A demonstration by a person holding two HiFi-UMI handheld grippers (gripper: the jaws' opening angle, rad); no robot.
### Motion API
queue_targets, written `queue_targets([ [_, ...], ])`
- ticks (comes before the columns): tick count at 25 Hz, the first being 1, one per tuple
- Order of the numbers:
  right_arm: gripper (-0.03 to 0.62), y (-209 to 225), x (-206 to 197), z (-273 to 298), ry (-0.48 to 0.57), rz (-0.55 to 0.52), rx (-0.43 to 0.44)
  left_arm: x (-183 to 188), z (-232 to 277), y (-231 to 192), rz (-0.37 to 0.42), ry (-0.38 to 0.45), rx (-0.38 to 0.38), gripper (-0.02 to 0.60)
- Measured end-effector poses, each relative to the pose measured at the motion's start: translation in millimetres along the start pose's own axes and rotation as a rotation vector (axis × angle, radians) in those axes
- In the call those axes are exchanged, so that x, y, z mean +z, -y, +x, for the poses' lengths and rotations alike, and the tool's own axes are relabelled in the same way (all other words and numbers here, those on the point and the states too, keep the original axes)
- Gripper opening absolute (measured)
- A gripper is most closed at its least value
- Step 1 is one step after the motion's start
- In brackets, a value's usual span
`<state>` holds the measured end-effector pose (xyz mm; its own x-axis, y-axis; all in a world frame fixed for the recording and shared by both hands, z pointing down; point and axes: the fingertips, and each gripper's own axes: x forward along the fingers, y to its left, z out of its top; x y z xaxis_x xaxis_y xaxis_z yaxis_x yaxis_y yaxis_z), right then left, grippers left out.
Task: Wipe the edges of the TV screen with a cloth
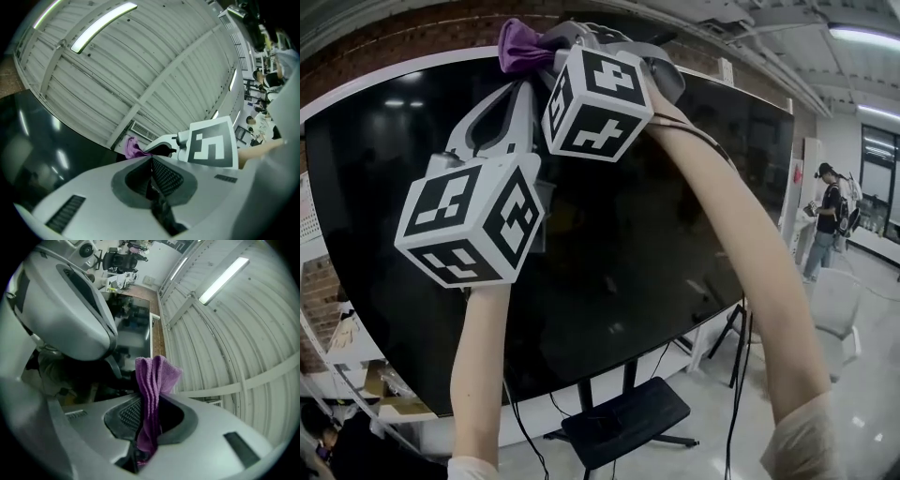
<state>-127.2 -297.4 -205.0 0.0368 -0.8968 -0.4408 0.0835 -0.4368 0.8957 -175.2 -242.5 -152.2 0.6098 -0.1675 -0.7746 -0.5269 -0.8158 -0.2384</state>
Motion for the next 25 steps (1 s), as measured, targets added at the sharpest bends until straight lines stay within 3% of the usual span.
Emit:
queue_targets([
  [6, 0.062, -1, -64, -25, -0.049, -0.057, -0.001, -27, 16, 46, -0.038, 0.002, 0.014, 0.015],
  [13, 0.061, 5, -111, -33, -0.074, -0.065, -0.001, -55, 36, 76, -0.008, -0.037, -0.018, 0.015],
  [18, 0.061, 4, -124, -36, -0.045, -0.005, 0.023, -80, 53, 96, -0.022, -0.055, -0.042, 0.015],
  [25, 0.061, 4, -140, -38, -0.061, -0.044, 0.034, -96, 74, 111, -0.085, -0.033, -0.067, 0.015],
])
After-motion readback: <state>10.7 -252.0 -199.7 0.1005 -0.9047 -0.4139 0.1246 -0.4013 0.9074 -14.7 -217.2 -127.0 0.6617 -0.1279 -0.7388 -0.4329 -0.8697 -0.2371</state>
